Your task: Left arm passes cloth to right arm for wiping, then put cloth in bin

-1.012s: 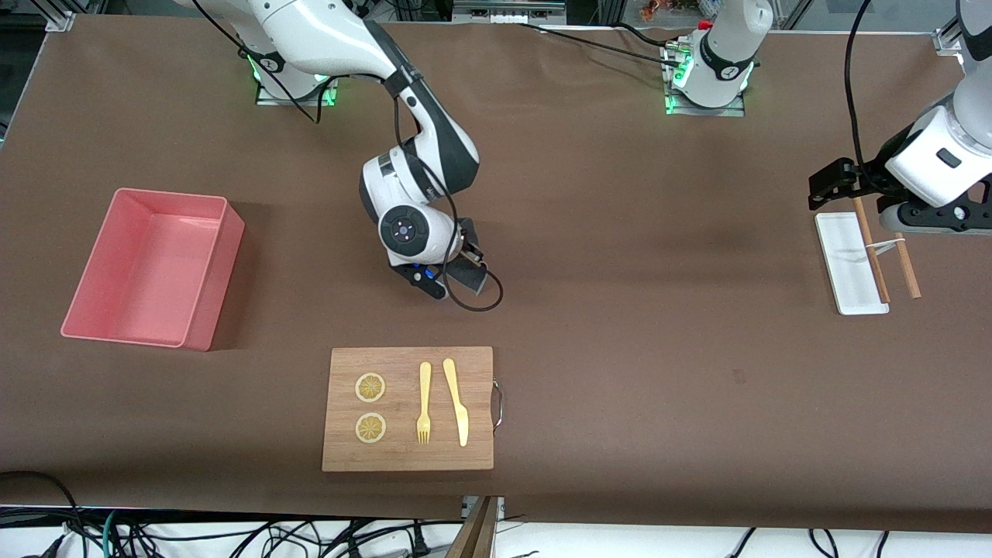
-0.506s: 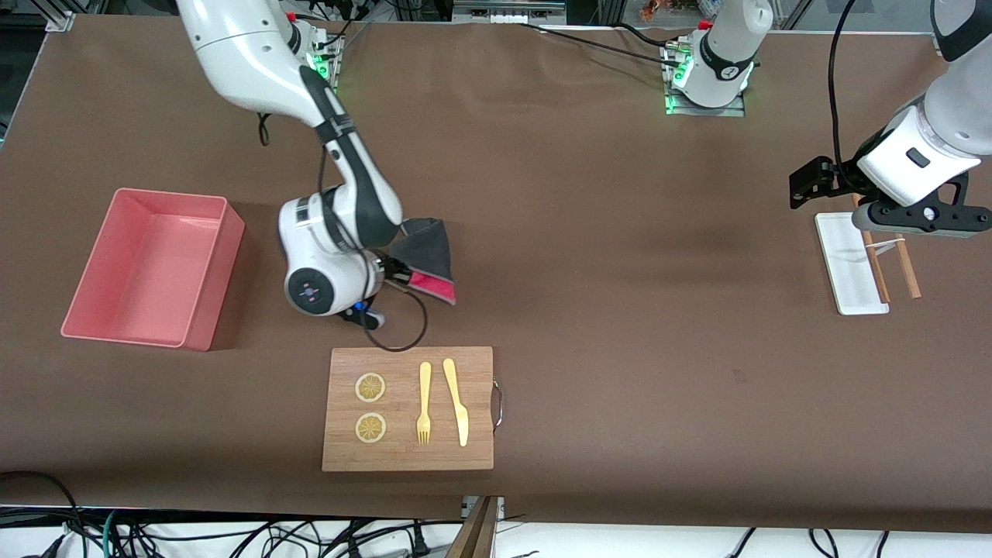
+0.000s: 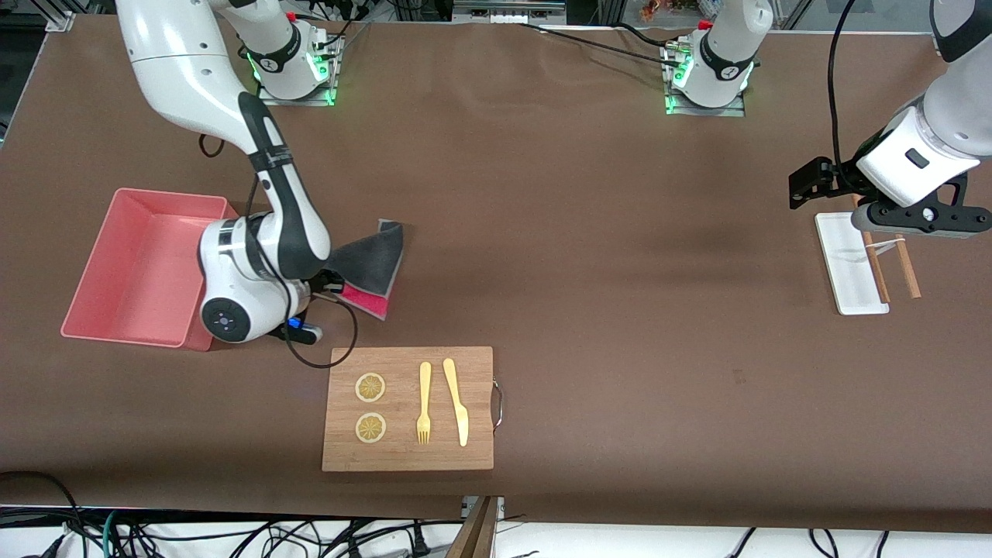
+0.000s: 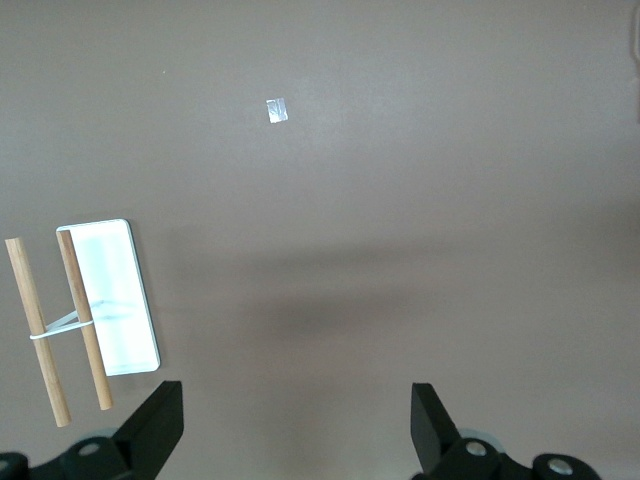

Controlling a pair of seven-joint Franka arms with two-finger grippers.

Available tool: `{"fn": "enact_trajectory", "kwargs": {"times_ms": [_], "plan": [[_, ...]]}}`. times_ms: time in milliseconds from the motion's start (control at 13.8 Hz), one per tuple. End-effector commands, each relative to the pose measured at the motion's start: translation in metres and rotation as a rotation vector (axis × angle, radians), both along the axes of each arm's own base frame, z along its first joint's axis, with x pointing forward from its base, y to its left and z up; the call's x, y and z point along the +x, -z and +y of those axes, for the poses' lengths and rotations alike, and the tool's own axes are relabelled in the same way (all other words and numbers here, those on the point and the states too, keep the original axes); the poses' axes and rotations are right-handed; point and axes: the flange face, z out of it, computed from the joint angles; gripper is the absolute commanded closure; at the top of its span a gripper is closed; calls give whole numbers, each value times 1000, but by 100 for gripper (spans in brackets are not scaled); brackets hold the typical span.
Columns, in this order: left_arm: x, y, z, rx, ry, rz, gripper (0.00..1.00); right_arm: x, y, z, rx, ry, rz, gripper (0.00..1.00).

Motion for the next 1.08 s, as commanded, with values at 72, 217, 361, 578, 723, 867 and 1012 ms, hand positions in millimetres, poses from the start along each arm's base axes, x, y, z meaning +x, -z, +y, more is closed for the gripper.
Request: {"fn": "enact_trajectory", "kwargs": {"times_ms": [72,217,361,578,723,867,1012], "plan": [[4,-5,-4,-18,10,-10,0,4,-9,-35,28,-75,6,100],[4,-5,-4,-18,10,-10,0,10,-25,-52,41,-92,-15,100],[4,-7,-4,-19,10,-14,0,19,-65,-57,49,-92,-64,100],[4,-7,-4,-18,9,-14,0,29,-133,-70,31,-89,-61,100],[4,-7,-3,-18,9,-13,0,32,-184,-79,22,-85,-43,100],[4,-7,-4,-18,10,-13,0,30,-220,-94,19,-98,-28,100],[4,-7,-4,-18,10,-13,0,24,-233,-125,22,-118,10,100]]}}
